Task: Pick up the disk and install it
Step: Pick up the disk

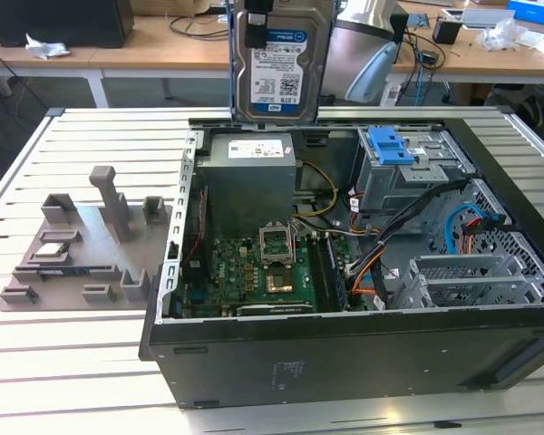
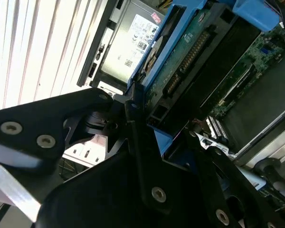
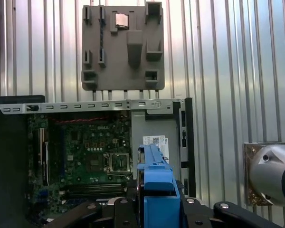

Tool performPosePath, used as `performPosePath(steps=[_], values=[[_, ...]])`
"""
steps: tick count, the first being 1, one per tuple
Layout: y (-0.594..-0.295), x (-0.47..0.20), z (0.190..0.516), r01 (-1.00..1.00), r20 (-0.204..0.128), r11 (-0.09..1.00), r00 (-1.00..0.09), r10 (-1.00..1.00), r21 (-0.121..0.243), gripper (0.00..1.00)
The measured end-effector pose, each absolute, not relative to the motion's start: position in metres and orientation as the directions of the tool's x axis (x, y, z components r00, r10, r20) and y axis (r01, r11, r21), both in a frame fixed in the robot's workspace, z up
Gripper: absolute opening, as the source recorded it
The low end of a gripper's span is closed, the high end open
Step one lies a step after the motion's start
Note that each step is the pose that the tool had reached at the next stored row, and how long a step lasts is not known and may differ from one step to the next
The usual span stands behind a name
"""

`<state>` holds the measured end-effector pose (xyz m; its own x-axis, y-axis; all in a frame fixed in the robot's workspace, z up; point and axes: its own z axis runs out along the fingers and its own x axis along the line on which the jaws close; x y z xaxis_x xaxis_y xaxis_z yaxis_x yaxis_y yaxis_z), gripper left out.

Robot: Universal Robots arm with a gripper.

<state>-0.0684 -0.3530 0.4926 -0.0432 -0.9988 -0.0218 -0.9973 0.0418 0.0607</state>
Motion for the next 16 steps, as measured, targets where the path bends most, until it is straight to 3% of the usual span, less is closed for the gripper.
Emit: performPosePath(steps=[10, 16], values=[[-0.384, -0.056, 0.492, -0.997, -0.022, 0.042, -0.043, -0.999, 0.061, 0.37], [-0.423, -0.049, 0.491, -0.997, -0.022, 0.042, -0.043, -0.999, 0.061, 0.37]])
